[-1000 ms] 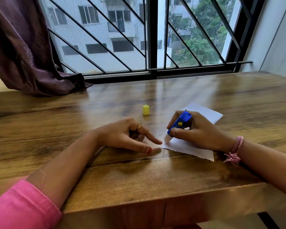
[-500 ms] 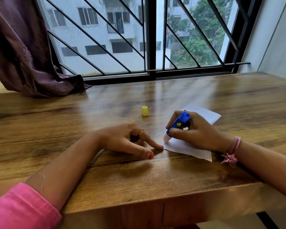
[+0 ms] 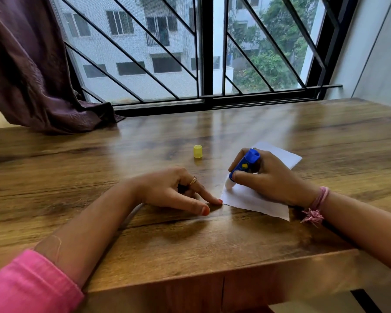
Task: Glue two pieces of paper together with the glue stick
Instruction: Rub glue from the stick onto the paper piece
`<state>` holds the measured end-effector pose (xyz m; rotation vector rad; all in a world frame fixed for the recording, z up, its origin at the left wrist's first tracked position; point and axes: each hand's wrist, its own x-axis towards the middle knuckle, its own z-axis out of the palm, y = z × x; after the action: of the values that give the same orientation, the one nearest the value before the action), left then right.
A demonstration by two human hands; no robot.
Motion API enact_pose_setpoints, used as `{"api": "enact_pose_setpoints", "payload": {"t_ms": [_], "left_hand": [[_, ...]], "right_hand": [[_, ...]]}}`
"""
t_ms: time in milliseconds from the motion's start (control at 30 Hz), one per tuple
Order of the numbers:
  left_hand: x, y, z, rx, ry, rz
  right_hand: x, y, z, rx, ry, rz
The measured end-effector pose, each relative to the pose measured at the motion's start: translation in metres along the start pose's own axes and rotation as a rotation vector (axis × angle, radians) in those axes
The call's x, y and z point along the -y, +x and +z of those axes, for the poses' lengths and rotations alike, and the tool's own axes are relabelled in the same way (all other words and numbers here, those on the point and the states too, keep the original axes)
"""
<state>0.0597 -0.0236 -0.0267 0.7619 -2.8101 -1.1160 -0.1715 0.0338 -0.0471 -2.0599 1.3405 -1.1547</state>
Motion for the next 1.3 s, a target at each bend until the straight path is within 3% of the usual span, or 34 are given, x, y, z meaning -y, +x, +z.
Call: {"api": "enact_pose_setpoints", "payload": {"t_ms": [400, 533, 633, 867, 1300], "left_hand": [[-0.003, 0.0, 0.0, 0.002, 0.032, -0.002], [-0.001, 0.0, 0.0, -0.005, 0.026, 0.016], [0.0, 0.0, 0.001, -0.007, 0.035, 0.018], [0.0, 0.0, 0.0, -0.002, 0.03, 0.015], [0.0, 0.0, 0.0, 0.003, 0.027, 0.015]], "right_hand": [[-0.001, 0.002, 0.0, 0.017, 0.009, 0.016], [-0.001, 0.004, -0.008, -0.112, 0.385, 0.202], [-0.001, 0.004, -0.017, -0.108, 0.507, 0.255], [-0.007, 0.007, -0.014, -0.011, 0.275, 0.194], [-0.013, 0.006, -0.008, -0.024, 0.136, 0.106]]}}
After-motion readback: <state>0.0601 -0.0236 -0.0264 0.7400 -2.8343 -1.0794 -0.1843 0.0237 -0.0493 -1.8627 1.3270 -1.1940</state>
